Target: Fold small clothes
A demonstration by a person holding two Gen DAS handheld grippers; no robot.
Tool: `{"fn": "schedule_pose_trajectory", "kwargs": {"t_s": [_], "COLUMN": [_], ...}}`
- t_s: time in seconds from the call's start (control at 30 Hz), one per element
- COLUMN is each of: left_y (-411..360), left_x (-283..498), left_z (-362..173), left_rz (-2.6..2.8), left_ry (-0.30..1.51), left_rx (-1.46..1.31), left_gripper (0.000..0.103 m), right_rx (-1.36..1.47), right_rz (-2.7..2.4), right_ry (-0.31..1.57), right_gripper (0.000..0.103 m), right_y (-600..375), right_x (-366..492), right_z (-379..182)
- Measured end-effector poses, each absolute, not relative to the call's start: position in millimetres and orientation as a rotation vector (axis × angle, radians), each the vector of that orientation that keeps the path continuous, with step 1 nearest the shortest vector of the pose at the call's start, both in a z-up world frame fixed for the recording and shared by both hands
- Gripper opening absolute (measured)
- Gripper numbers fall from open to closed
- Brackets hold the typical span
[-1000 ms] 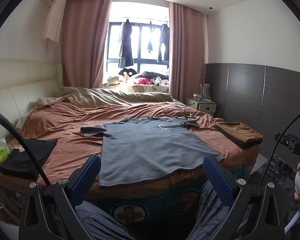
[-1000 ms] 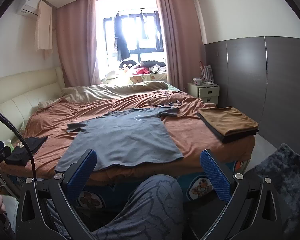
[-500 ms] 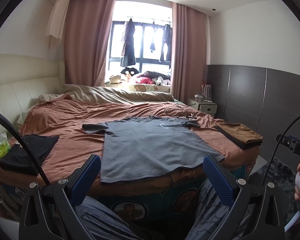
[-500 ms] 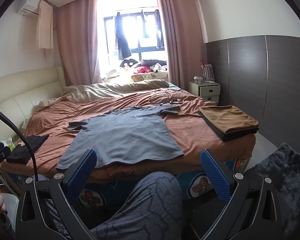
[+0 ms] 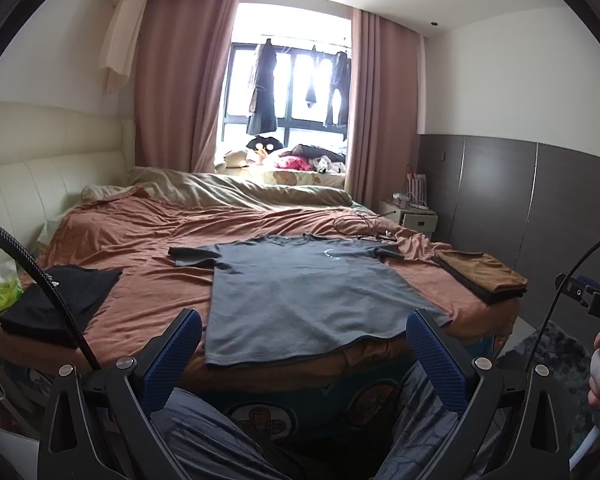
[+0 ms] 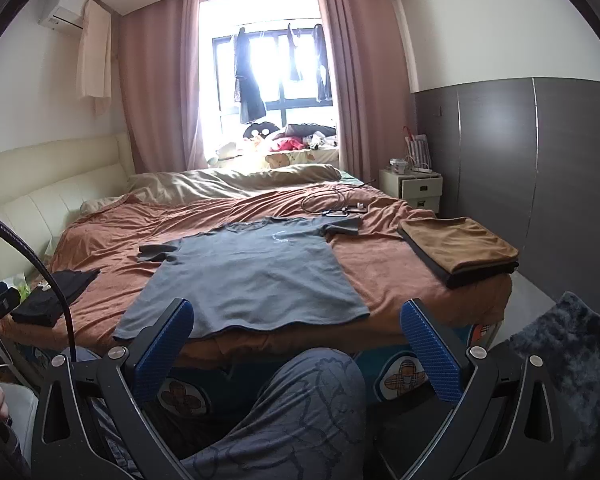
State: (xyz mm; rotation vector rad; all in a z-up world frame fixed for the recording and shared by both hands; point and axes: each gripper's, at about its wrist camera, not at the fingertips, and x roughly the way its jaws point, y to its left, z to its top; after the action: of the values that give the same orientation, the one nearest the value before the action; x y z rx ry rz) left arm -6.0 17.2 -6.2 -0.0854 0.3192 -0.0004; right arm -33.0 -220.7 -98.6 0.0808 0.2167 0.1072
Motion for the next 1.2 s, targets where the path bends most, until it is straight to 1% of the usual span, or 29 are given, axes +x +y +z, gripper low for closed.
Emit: {"fn": "schedule_pose_trajectory", "kwargs": {"t_s": [0.43, 1.2], "left_y": [22, 35], "left_x": [-3, 20], "left_z": [-10, -13], "left_rz": [-0.014, -0.043], "left_ry": [0.308, 0.352], "left_rx": [-0.094, -0.08], "left_gripper": [0.103, 0.103], "right_rx": [0.096, 0.101], "right_rz": [0.102, 0.105], "right_ry": [0.22, 0.26], "right_gripper": [0.103, 0.103], "right_y": [-221, -216], "right_x": [-25, 0], "right_z": [-98, -100]}}
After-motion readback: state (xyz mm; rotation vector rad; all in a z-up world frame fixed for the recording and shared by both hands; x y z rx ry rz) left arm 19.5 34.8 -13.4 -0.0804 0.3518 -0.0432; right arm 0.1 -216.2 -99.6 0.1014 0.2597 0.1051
